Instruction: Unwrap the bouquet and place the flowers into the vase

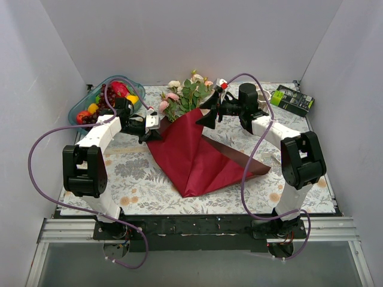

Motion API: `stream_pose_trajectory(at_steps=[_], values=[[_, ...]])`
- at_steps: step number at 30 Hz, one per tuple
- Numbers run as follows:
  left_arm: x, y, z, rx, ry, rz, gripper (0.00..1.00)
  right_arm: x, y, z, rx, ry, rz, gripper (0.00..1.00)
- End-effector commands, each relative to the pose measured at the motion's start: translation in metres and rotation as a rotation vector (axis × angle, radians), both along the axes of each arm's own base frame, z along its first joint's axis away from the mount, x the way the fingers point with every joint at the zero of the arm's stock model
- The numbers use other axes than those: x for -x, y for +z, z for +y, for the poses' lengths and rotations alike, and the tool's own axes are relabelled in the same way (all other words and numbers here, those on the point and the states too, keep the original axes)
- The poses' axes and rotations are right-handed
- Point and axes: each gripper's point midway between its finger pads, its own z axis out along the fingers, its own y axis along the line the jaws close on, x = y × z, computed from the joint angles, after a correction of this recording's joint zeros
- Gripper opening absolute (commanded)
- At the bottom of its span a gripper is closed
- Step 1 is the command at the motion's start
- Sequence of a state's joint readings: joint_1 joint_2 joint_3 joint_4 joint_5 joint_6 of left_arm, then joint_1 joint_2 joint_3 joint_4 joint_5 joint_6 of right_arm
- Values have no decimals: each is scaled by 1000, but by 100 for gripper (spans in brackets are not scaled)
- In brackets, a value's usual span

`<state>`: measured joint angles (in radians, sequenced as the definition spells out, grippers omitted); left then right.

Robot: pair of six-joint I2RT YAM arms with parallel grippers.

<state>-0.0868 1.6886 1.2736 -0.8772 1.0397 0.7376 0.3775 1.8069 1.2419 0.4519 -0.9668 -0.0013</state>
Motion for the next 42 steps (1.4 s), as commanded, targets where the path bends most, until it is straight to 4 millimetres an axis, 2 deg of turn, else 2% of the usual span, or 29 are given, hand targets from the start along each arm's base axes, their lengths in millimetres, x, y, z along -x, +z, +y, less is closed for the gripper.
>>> stream_pose_trajectory(at_steps=[1, 10, 18, 21, 23, 24, 25, 27, 28, 29, 31, 33, 34, 35, 36, 37, 39, 42], values=[[3, 16, 1, 16, -8, -55, 2, -11, 13, 0, 0, -11, -52, 98], [3, 16, 2, 10, -11, -56, 2, -10, -3, 0, 2, -7, -13, 98], [2, 16, 3, 1, -8, -54, 2, 9, 11, 5, -49, 102, 6, 98], [2, 15, 3, -5, -6, -51, 2, 17, 20, 4, -81, 153, -3, 84], [1, 14, 4, -8, -4, -48, 2, 20, 22, 3, -97, 175, 31, 67], [1, 14, 4, -7, -4, -50, 2, 22, 22, 4, -102, 205, 31, 57], [1, 14, 4, -10, -2, -50, 2, 23, 25, 4, -108, 220, 55, 42], [1, 14, 4, -8, 0, -49, 2, 24, 21, 5, -109, 256, 77, 25], [0, 14, 4, -8, 1, -48, 2, 26, 22, 5, -111, 266, 82, 8], [0, 14, 4, -7, 2, -47, 2, 26, 22, 5, -112, 266, 88, 1], [-1, 15, 4, -5, 9, -44, 2, 26, 22, 5, -111, 264, 94, 1], [-2, 16, 3, -3, 14, -45, 13, 26, 24, 5, -113, 249, 91, 1], [-3, 18, 3, -2, 19, -44, 24, 26, 24, 4, -113, 244, 89, 1], [-4, 19, 3, 2, 23, -45, 52, 25, 27, 3, -114, 225, 82, 1], [-4, 22, 3, 7, 25, -51, 71, 24, 28, 4, -111, 218, 57, 1], [-4, 25, 2, 14, 28, -51, 98, 24, 27, 3, -103, 206, 73, 1], [-5, 31, 0, 33, 32, -58, 98, 21, 35, 2, -100, 177, 28, 1], [-6, 51, -3, 90, 47, -71, 98, 20, 49, 3, -88, 133, -3, 1]])
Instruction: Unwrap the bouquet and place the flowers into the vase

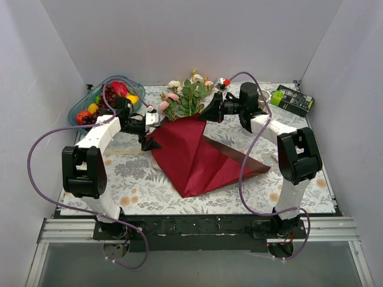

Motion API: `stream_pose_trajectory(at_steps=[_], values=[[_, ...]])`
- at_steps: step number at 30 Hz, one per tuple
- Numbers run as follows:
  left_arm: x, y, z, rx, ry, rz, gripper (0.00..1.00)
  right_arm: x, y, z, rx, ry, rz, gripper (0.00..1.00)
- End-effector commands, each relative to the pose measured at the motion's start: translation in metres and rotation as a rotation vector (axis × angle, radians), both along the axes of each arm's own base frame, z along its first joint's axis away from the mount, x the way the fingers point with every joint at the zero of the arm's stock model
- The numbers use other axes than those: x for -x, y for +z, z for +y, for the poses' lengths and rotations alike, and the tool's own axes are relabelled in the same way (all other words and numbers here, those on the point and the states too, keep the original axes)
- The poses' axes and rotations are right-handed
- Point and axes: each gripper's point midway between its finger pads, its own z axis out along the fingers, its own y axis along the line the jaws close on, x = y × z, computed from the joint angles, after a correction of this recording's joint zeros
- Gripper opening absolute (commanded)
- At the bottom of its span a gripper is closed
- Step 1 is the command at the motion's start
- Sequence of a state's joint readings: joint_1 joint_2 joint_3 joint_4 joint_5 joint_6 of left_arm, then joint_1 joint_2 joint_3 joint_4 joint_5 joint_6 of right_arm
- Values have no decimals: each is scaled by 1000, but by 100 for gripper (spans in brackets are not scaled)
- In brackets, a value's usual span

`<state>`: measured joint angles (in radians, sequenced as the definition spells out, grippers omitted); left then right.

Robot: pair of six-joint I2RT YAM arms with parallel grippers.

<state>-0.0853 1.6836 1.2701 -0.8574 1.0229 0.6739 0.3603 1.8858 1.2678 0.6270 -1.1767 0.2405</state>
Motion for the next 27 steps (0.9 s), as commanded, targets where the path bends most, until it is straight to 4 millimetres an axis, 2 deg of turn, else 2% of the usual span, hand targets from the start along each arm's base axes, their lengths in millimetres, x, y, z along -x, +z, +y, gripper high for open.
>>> stream_pose_trajectory(at_steps=[1, 3, 4, 6, 7, 8, 9, 10, 11, 12, 13, 14, 15, 16, 18, 19, 20, 21, 22, 23, 24, 25, 27], values=[[-7, 63, -2, 122, 27, -120, 98, -1, 48, 0, -9, -62, -170, 1], [-8, 101, -3, 267, 47, -76, 98, 5, 57, 5, 11, -85, -175, 1], [-15, 116, 14, 317, 94, -58, 98, 5, 63, 8, 16, -92, -231, 1], [-17, 152, 23, 422, 124, 24, 98, 12, 65, 15, 61, -114, -231, 1], [-23, 162, 41, 454, 185, 66, 98, 13, 74, 19, 68, -121, -253, 1], [-35, 182, 52, 470, 192, -15, 98, 19, 77, 27, 85, -132, -286, 1], [-32, 186, 59, 519, 266, 160, 98, 26, 75, 32, 108, -133, -270, 1], [-37, 192, 75, 537, 320, 160, 98, 30, 73, 36, 121, -144, -272, 1], [-43, 204, 84, 546, 331, 94, 98, 42, 79, 46, 124, -158, -291, 1], [-38, 204, 88, 576, 381, 168, 98, 48, 79, 52, 124, -166, -296, 1], [-42, 206, 102, 590, 436, 156, 98, 54, 79, 58, 129, -174, -298, 1], [-42, 210, 109, 593, 451, 125, 98, 70, 80, 71, 130, -172, -295, 1], [-42, 212, 114, 599, 477, 126, 98, 75, 80, 78, 136, -179, -291, 1], [-44, 213, 125, 604, 516, 122, 98, 94, 78, 93, 144, -147, -283, 1], [-49, 210, 140, 614, 612, 158, 98, 103, 77, 108, 163, -165, -283, 1], [-49, 209, 144, 605, 641, 176, 98, 124, 74, 123, 174, -124, -277, 1], [-53, 207, 152, 598, 690, 174, 98, 127, 66, 132, 194, -132, -272, 1], [-53, 206, 157, 589, 718, 173, 98, 133, 68, 139, 195, -130, -266, 1], [-52, 203, 160, 568, 743, 170, 98, 150, 66, 152, 198, -94, -268, 1], [-56, 200, 168, 554, 797, 157, 98, 152, 50, 158, 242, -100, -251, 1], [-54, 200, 170, 544, 814, 150, 98, 156, 52, 166, 240, -95, -251, 1], [-51, 199, 171, 533, 835, 150, 98, 169, 48, 176, 246, -69, -245, 1], [-51, 194, 176, 508, 871, 128, 98, 175, 29, 188, 294, -60, -219, 5]])
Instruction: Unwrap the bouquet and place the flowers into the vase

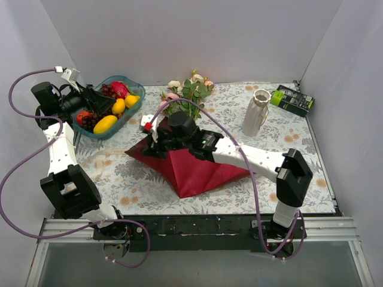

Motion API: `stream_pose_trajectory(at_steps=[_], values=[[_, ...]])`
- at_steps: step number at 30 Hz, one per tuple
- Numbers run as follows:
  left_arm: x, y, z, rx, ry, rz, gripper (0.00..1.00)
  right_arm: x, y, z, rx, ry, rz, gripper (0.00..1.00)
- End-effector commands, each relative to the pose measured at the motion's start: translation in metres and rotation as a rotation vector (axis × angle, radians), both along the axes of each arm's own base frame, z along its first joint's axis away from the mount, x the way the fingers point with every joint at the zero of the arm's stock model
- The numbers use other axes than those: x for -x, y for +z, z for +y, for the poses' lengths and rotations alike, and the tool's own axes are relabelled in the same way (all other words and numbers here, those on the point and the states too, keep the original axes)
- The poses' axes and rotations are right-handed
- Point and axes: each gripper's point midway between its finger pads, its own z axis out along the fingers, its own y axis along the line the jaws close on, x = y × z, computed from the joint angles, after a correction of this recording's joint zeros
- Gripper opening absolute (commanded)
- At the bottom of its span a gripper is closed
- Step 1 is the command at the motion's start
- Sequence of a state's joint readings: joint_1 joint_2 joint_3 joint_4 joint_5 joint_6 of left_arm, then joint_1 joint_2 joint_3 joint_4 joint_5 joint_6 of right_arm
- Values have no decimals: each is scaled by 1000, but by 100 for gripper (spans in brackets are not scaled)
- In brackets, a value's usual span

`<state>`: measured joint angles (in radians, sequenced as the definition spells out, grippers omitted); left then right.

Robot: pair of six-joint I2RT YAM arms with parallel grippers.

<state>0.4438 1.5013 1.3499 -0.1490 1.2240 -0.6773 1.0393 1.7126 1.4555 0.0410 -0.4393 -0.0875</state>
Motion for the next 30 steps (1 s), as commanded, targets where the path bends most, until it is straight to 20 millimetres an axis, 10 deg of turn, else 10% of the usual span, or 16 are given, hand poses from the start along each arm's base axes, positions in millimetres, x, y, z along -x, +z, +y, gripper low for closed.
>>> stream_pose_trajectory(at_steps=[1, 8, 12, 25, 30], values=[[14, 7, 7, -83, 108, 9, 98, 10, -9, 28, 55, -50, 22, 11], [20, 4, 13, -130, 165, 6, 98, 29, -30, 85, 98, -34, 61, 45], [10, 1, 26, -63, 223, 78, 98, 33, -20, 103, 65, -39, 71, 94], [3, -7, 32, -25, 256, 152, 98, 42, 66, 46, -2, -95, 20, 98], [6, -7, 31, -36, 249, 149, 98, -7, 63, -3, 48, -300, 39, 98]])
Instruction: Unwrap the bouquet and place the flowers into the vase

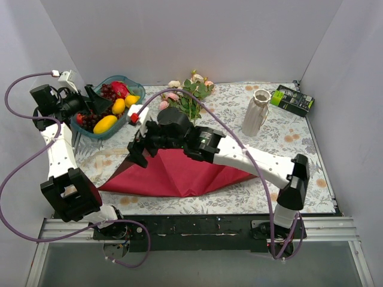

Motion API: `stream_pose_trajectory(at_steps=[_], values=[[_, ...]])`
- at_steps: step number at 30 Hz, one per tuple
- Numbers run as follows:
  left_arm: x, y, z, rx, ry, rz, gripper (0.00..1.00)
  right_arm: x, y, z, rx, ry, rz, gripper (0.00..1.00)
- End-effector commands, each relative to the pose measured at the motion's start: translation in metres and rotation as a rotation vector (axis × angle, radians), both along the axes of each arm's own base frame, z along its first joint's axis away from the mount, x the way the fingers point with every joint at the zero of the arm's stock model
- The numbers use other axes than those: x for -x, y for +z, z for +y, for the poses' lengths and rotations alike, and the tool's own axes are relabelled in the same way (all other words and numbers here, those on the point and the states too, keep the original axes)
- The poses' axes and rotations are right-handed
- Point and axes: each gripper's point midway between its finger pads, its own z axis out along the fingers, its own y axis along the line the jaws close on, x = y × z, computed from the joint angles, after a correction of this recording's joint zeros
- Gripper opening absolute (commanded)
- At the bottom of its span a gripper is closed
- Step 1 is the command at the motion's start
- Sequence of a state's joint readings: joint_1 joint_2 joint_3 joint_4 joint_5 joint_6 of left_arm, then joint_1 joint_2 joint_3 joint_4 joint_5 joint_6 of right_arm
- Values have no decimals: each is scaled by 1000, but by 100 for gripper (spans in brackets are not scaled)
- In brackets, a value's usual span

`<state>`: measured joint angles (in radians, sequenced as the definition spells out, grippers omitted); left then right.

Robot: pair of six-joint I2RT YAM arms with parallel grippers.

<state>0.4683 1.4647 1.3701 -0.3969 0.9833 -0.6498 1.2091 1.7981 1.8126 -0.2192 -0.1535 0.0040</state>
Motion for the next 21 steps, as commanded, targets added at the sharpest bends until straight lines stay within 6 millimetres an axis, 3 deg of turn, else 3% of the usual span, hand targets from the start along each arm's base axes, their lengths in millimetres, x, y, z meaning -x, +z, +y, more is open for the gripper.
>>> stream_pose_trajectory(at_steps=[1, 2, 3, 4, 5, 7, 8, 9, 13, 15, 16, 21], values=[[4, 16, 0, -29, -4, -35, 98, -70, 5, -65, 16, -246, 43, 98], [4, 16, 0, -28, 0, -28, 98, -78, -26, -79, 57, -264, 123, 98], [2, 16, 2, -31, -3, -27, 98, -90, -36, -92, 62, -289, 155, 98], [5, 11, -2, -18, -24, 4, 98, -117, -42, -116, 50, -353, 175, 98], [6, 9, -3, -28, -37, 13, 98, -121, -72, -129, 93, -364, 227, 98], [7, -5, -6, -61, -54, 54, 98, -146, -97, -156, 123, -435, 249, 98], [9, -9, -9, -76, -66, 61, 98, -148, -119, -165, 159, -444, 277, 98], [10, -13, -15, -89, -83, 70, 98, -159, -128, -177, 172, -470, 283, 98], [23, -41, -33, -128, -153, 125, 98, -178, -178, -194, 235, -468, 370, 98], [25, -52, -41, -148, -181, 138, 98, -188, -187, -195, 239, -456, 388, 98], [27, -55, -43, -149, -188, 144, 98, -196, -202, -200, 260, -461, 405, 98], [31, -73, -44, -159, -201, 173, 98, -210, -223, -192, 280, -424, 417, 98]])
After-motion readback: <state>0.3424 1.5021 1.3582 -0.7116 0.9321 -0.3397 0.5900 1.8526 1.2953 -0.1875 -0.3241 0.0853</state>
